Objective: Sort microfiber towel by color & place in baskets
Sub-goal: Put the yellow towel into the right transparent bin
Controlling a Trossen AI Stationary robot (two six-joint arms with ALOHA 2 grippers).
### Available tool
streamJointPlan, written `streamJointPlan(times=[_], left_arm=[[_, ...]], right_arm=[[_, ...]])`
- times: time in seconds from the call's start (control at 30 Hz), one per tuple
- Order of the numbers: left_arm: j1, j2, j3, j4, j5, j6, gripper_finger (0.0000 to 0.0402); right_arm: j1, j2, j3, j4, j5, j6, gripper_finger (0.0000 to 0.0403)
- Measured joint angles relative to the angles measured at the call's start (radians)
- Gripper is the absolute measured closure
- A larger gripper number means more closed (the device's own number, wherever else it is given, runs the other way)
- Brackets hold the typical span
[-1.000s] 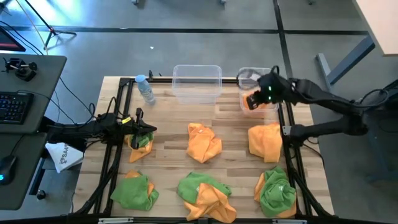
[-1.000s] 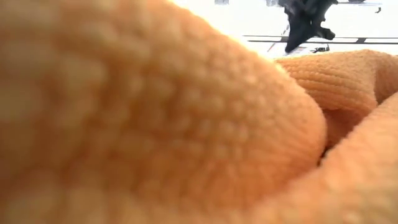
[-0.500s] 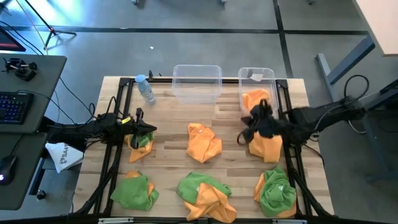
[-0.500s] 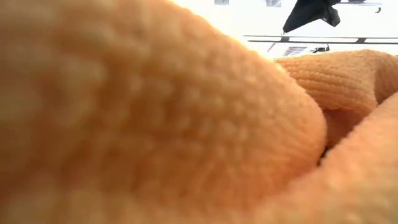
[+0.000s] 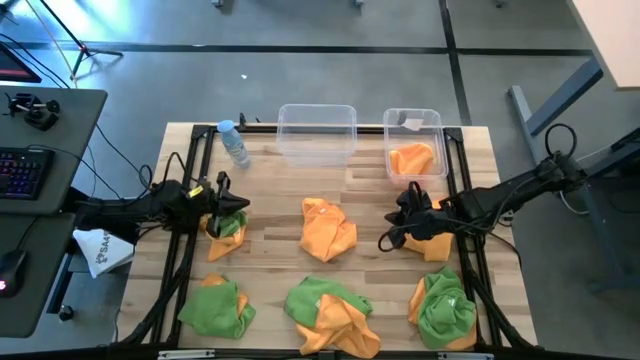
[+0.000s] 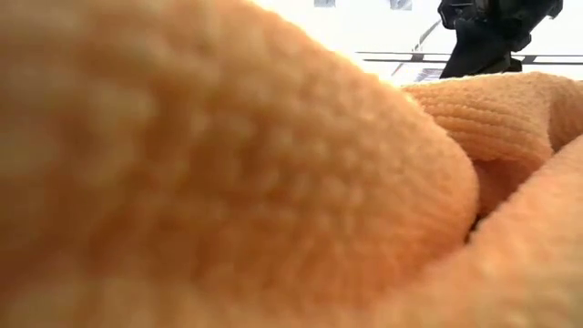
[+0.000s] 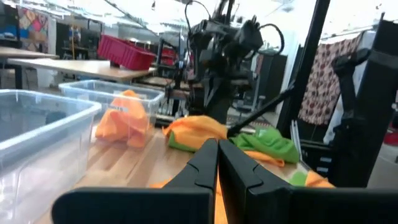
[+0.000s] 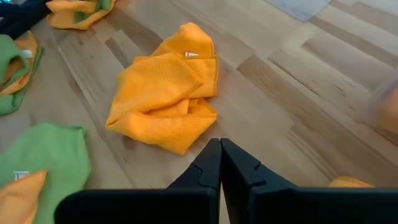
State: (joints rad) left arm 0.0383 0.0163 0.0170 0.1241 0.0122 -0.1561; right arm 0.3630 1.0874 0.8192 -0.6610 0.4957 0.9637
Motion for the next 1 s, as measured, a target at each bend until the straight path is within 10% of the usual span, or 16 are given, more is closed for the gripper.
streamJointPlan(times=[0.33, 1.0], left_arm=[[-0.072, 0.238, 0.192, -0.079, -0.098, 0.005, 0.0402], [-0.217, 1.373, 1.076, -0.518, -0.343, -0.273, 0.0402]], right_arm=[[0.000, -0.006, 0.000, 0.010, 0.000, -0.074, 0.0403], [0.207, -0.105, 0.000, -0.161, -0.014, -0.135, 0.0403]])
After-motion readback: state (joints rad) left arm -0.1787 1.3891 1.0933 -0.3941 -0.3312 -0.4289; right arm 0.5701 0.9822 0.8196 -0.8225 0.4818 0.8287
